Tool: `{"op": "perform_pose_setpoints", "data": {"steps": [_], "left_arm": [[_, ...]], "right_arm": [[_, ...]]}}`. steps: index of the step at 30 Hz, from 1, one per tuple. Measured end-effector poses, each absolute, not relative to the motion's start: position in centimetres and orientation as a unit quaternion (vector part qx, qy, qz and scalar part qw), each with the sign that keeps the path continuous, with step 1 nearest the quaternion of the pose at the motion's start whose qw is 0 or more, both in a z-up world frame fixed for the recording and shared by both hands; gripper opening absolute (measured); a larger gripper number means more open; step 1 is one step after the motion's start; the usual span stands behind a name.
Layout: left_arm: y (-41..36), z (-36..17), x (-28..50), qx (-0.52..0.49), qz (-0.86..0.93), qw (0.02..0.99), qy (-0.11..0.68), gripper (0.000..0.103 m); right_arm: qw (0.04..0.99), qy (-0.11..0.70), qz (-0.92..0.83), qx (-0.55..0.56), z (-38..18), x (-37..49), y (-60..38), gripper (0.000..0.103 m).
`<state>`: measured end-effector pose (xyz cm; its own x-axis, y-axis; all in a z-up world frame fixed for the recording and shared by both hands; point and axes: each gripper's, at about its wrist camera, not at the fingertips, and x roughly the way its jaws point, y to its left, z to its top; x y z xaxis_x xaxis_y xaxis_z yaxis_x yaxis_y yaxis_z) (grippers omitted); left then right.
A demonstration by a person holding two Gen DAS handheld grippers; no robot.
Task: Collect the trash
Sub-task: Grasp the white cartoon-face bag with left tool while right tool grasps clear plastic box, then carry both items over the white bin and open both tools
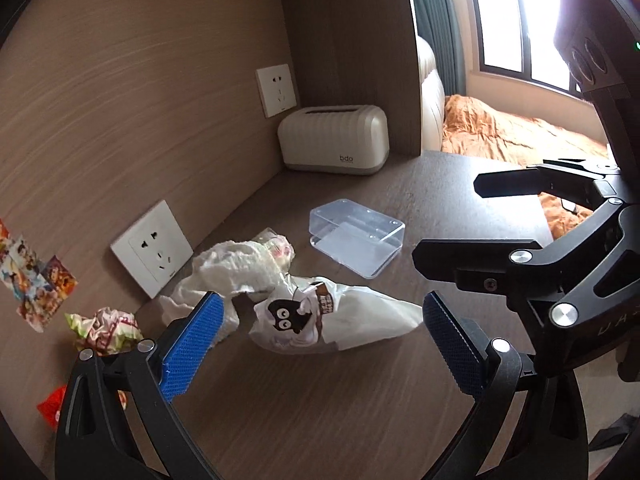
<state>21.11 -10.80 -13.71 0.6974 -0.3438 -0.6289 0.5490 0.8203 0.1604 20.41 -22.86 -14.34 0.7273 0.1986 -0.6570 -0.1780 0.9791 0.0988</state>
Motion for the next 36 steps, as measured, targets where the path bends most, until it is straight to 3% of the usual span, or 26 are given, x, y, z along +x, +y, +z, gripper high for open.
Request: {"op": "perform_pose_setpoints", "data": {"steps": [9,11,14,16,18,23,36], "left_arm": [[-11.2,-17.4,25.9,0.158,-0.297,0.868,0.365,0.096],[-11.5,-18.2,26.5,0.163,-0.309,0.857,0.380,0.078],[-11.6,-18.7,27.2,0.156,-0.319,0.848,0.393,0.071],[-11.7,-18.9,27.8,0.152,-0.319,0.845,0.401,0.066],[-11.9,-19.0,28.1,0.152,-0.318,0.846,0.400,0.061],[-11.4,-18.1,28.1,0.137,-0.315,0.850,0.400,0.042],[-11.5,-11.8,21.9,0.122,-0.302,0.871,0.367,0.035]], "right_arm": [[0.915,0.397,0.075,0.000,-18.1,27.1,-22.0,0.098],[0.911,0.406,0.069,0.004,-18.8,28.1,-22.0,0.098],[0.904,0.422,0.064,0.013,-19.9,29.4,-22.0,0.098],[0.900,0.429,0.070,0.023,-20.5,29.9,-22.1,0.087],[0.896,0.433,0.087,0.054,-20.8,30.1,-22.4,0.058],[0.902,0.418,0.076,0.074,-19.8,29.4,-23.4,0.058],[0.927,0.361,0.065,0.082,-13.1,21.9,-27.3,0.058]]}}
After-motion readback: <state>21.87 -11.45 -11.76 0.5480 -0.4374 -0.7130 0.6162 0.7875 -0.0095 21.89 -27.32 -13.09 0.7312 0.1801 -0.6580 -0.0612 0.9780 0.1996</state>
